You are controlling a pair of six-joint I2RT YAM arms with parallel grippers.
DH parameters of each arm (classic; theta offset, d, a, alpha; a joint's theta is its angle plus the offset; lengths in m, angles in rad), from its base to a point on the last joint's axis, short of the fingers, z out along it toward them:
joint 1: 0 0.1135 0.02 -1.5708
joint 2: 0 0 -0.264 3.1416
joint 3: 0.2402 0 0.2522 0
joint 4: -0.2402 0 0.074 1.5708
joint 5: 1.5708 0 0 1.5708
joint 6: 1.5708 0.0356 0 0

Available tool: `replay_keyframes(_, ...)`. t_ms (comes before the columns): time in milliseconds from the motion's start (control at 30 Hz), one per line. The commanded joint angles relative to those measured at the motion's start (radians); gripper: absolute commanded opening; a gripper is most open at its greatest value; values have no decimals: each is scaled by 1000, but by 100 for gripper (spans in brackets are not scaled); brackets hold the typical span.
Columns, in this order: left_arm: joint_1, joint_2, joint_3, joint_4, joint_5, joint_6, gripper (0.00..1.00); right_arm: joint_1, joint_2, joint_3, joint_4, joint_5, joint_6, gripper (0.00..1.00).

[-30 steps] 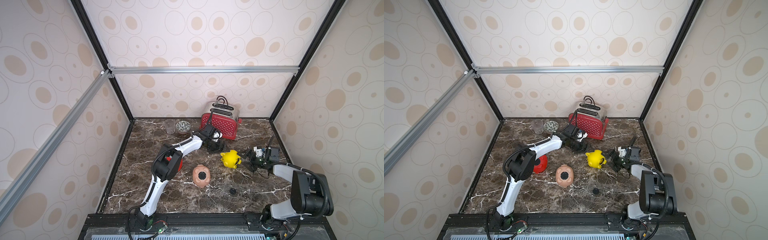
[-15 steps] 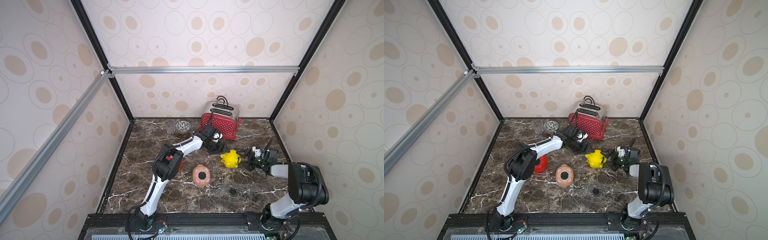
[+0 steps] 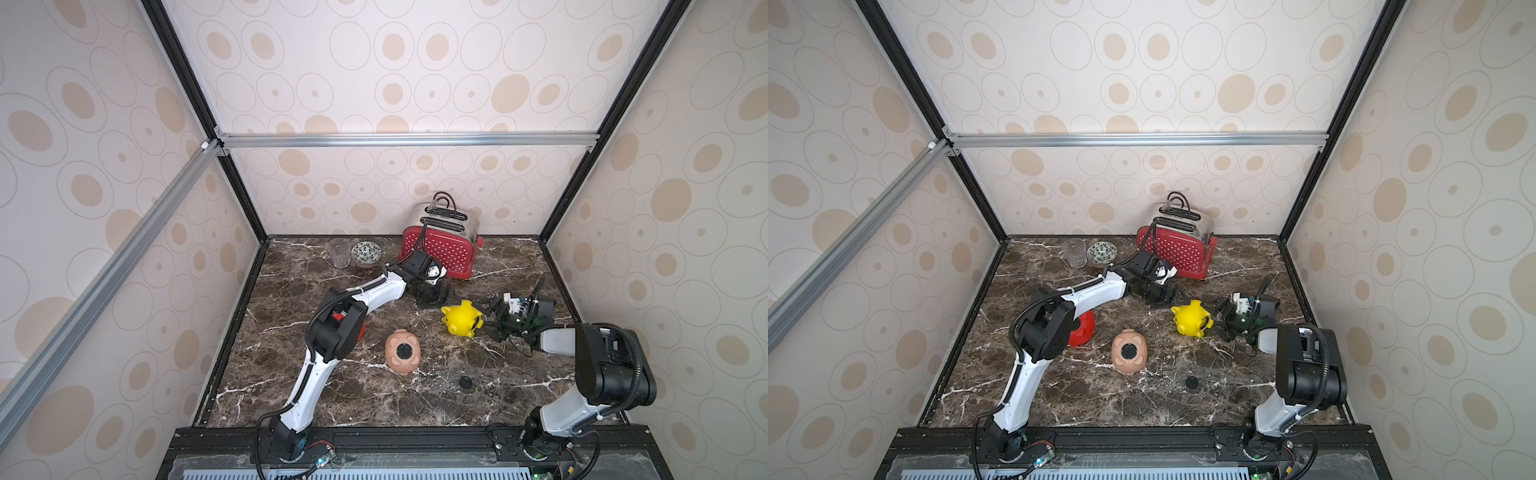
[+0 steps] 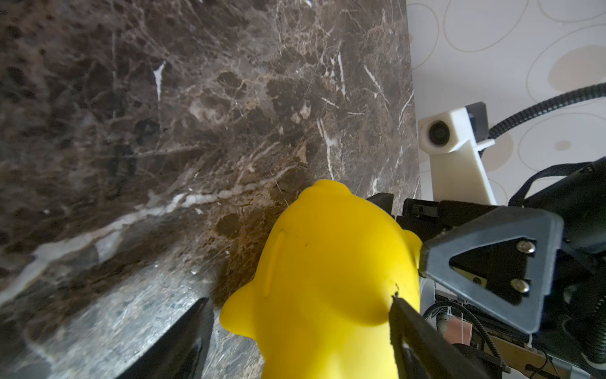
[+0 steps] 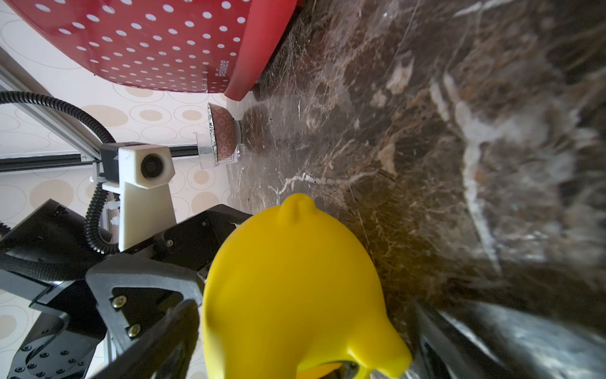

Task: Close piggy banks
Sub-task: Turn over the piggy bank at the center of the board.

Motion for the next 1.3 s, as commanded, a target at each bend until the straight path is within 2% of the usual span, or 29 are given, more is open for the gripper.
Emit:
replay_keyframes(0, -10, 32, -2, -23, -7, 18, 83, -3, 9, -10, 34, -29, 28, 100)
replay_keyframes(333, -11, 32, -23, -13, -15, 14, 83, 0, -43, -21, 54, -69, 90, 100)
replay_keyframes(1000, -11, 38, -42, 0, -27, 6, 83, 0, -150, 19, -103, -75, 63, 100)
replay_keyframes(1267, -10, 41, -43, 2, -31, 6, 84, 0, -150, 22, -105, -77, 65, 100)
